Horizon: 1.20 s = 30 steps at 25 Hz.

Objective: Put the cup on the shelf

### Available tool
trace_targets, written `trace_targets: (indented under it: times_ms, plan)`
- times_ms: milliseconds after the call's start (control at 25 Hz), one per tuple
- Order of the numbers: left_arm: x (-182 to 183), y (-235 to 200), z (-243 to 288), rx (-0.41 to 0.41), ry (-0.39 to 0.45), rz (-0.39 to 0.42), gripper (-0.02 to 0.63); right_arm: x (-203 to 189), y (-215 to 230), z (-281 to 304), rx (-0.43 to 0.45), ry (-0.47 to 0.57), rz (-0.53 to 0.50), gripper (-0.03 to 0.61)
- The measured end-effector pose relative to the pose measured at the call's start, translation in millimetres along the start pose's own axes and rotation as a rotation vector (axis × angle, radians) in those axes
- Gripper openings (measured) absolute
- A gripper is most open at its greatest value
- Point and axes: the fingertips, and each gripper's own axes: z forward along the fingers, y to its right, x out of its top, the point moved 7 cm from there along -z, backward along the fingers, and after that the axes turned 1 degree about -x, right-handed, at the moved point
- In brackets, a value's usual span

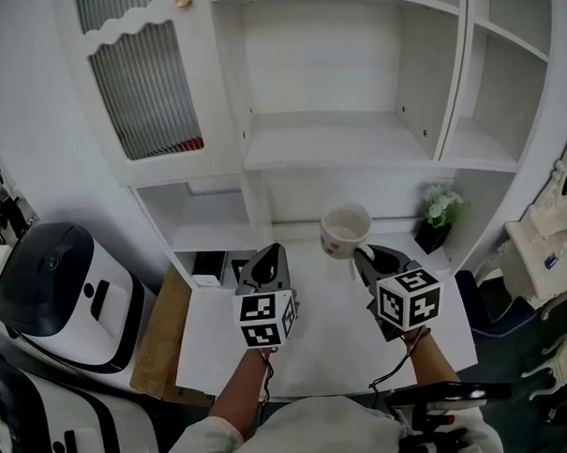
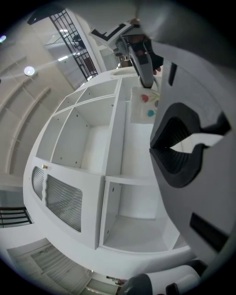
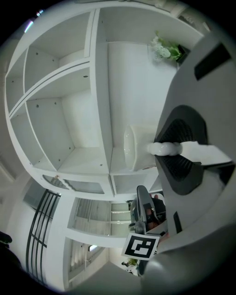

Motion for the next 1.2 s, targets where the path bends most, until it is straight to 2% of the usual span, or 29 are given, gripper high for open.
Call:
trace_targets:
  times_ms: [400,760,1200]
  plan:
    - [40,14,-2,-0.046,0.058,0.033,0.008,48,-12,-27,0.034,0.026,-0.03,0.057]
    - [74,27,-3,-0.088,0.105,0.046,0.008,98,-8,-59,0.023,0.022,-0.081,0.057]
    - [124,52,7,-0.106,0.172,0.082,0.008,147,3,-80,0.036,0.084,-0.065,0.057]
